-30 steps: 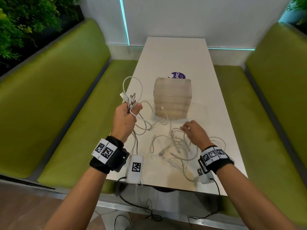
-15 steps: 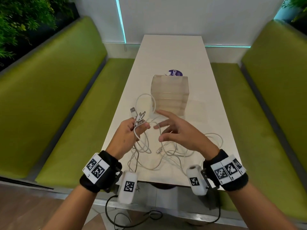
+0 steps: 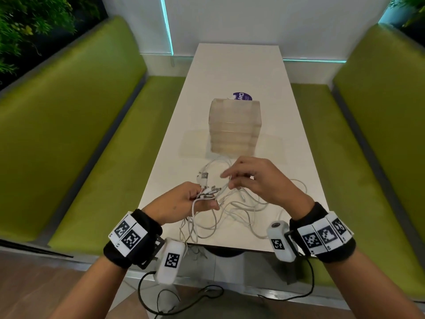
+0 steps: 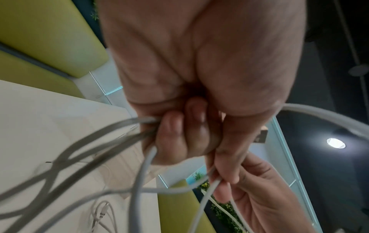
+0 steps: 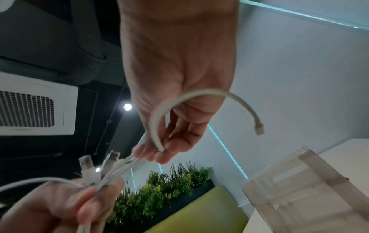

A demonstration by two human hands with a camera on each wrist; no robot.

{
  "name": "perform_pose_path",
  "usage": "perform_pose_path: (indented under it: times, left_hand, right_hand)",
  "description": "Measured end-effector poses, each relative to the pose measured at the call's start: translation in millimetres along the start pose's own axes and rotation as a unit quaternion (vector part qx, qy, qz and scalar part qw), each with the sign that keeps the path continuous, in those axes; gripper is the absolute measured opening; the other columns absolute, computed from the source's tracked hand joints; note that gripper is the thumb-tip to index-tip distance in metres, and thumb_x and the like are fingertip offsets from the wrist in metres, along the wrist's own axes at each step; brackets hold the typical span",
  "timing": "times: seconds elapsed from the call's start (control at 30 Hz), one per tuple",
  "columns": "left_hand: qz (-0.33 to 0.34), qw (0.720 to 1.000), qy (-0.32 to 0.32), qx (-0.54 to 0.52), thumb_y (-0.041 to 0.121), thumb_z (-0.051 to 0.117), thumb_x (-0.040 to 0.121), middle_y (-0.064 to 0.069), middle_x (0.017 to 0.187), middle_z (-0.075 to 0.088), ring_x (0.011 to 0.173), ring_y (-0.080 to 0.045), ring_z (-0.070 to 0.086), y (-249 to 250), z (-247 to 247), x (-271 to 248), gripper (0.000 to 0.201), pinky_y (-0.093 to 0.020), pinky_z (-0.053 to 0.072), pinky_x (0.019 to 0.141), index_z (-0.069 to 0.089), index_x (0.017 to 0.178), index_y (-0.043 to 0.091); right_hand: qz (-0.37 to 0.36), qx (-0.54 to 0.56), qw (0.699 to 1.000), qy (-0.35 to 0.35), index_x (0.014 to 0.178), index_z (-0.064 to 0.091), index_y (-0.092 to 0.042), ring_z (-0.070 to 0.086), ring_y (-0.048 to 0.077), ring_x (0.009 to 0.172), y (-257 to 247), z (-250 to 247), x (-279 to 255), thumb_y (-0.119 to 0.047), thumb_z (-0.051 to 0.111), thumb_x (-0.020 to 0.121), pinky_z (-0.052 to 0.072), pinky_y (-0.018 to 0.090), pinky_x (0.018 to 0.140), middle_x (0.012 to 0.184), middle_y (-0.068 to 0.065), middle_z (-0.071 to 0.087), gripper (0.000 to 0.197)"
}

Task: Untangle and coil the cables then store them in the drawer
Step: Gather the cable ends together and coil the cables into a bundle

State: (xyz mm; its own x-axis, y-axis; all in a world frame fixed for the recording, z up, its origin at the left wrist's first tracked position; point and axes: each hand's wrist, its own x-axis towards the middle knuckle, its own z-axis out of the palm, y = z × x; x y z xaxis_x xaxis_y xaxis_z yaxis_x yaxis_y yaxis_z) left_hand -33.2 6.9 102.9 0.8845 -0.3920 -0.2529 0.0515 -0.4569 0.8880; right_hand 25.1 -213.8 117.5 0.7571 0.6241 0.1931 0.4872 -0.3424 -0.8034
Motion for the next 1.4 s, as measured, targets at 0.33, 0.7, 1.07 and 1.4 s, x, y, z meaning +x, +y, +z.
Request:
perform_pose_path:
  times: [0.33,0.7,1.07,1.4]
  left_hand:
    - [0.037,0.983,0.157,-0.087,0.005,0.063,0.088,0.005,0.060,0.020,0.056,-0.020,0.021,-6,-29,-8,0.040,-0.026,0.024,0.057,0.061,0.119,0.030]
    - [0.097,0.949,0.239,-0.179,0.018,0.055,0.087,0.006,0.053,0.027,0.049,-0.013,0.025,-2,-24,5,0.014,-0.022,0.026,0.050,0.065,0.096,0.015]
    - [0.073,0.947,0.238,-0.206,0.021,0.054,0.085,0.009,0.050,0.030,0.048,-0.013,0.024,-8,-19,7,0.008,-0.027,0.021,0.052,0.059,0.086,0.014]
    - [0.056,0.944,0.219,-0.241,0.021,0.053,0.086,0.010,0.051,0.029,0.048,-0.012,0.024,-11,-15,8,0.010,-0.021,0.027,0.049,0.056,0.087,0.012]
  right_hand:
    - [0.142,0.040,0.986,-0.080,0.080,0.077,-0.014,0.061,-0.001,0.072,31,34,-41,-0.014,0.078,0.075,0.043,0.011,0.070,0.073,-0.012,0.068,0.005]
    - [0.186,-0.025,0.970,-0.155,0.084,0.072,-0.014,0.060,0.010,0.073,61,108,-68,-0.021,0.073,0.079,0.047,0.024,0.067,0.079,-0.005,0.063,0.008]
    - [0.186,-0.105,0.907,-0.362,0.135,0.050,-0.034,0.056,0.018,0.109,80,115,-85,-0.017,0.056,0.093,0.042,0.029,0.092,0.120,0.004,0.064,0.045]
    - [0.106,-0.107,0.897,-0.415,0.111,0.070,-0.025,0.049,0.010,0.090,68,100,-85,-0.037,0.062,0.088,0.045,0.030,0.084,0.107,-0.002,0.053,0.027]
